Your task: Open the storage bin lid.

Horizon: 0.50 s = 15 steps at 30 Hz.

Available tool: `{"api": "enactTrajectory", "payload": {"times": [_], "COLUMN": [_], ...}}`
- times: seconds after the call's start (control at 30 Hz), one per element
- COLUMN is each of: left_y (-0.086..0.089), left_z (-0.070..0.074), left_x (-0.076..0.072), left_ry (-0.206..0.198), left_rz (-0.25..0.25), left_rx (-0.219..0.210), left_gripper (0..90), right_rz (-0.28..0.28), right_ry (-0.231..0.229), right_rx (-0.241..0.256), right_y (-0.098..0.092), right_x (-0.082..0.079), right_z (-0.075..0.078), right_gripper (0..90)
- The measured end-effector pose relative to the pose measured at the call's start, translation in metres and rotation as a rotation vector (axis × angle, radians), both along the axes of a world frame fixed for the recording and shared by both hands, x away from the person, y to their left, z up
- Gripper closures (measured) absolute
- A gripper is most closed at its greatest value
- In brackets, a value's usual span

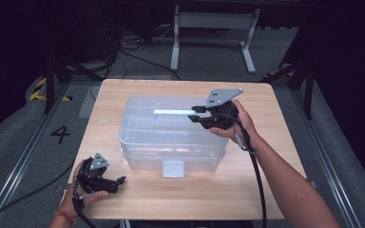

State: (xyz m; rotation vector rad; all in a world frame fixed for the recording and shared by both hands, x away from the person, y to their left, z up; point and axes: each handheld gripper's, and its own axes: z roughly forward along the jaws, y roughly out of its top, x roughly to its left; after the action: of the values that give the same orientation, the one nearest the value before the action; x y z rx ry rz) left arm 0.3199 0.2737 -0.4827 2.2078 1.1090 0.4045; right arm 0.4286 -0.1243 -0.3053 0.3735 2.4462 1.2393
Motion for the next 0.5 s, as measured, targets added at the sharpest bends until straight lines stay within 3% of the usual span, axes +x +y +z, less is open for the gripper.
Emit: {"api": "enactTrajectory", "payload": {"times": [0.23,0.5], "left_y": [0.0,0.0001], "left_z": [0.0,0.0001], "left_x": [0.0,0.0001], "left_ry": [0.0,0.0], "left_rz": [0.0,-0.001], "left_rx": [0.0,0.001], "left_gripper": [0.2,0.3], "right_rz": [0.007,0.017], "right_ry": [0.019,0.032], "right_rx": [-0.02,-0.019], "right_y": [0.0055,0.005], "right_x": [-0.0002,0.0012], "right_z": [-0.0015,-0.0006], "right_gripper": [75.8,76.8]}}
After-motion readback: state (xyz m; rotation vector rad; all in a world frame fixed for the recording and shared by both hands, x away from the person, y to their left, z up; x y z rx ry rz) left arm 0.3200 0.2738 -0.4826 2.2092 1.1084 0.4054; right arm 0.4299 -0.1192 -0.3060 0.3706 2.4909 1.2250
